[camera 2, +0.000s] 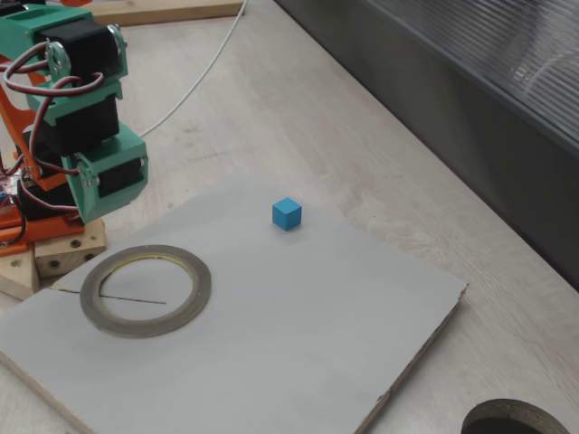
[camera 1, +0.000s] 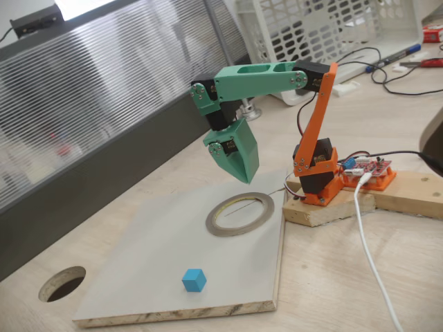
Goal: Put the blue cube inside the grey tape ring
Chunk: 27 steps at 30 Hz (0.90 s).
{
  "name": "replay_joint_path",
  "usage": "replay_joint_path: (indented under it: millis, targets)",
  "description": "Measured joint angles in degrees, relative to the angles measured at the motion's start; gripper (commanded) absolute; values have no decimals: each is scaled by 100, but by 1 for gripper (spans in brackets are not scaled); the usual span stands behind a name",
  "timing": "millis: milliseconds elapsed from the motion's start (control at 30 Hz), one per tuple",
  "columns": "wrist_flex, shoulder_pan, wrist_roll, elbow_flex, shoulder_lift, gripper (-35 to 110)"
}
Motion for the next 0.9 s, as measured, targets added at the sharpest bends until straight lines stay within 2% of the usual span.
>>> replay_joint_path:
  millis: [900]
  targets:
    - [0, -62, 0, 0, 0, -2]
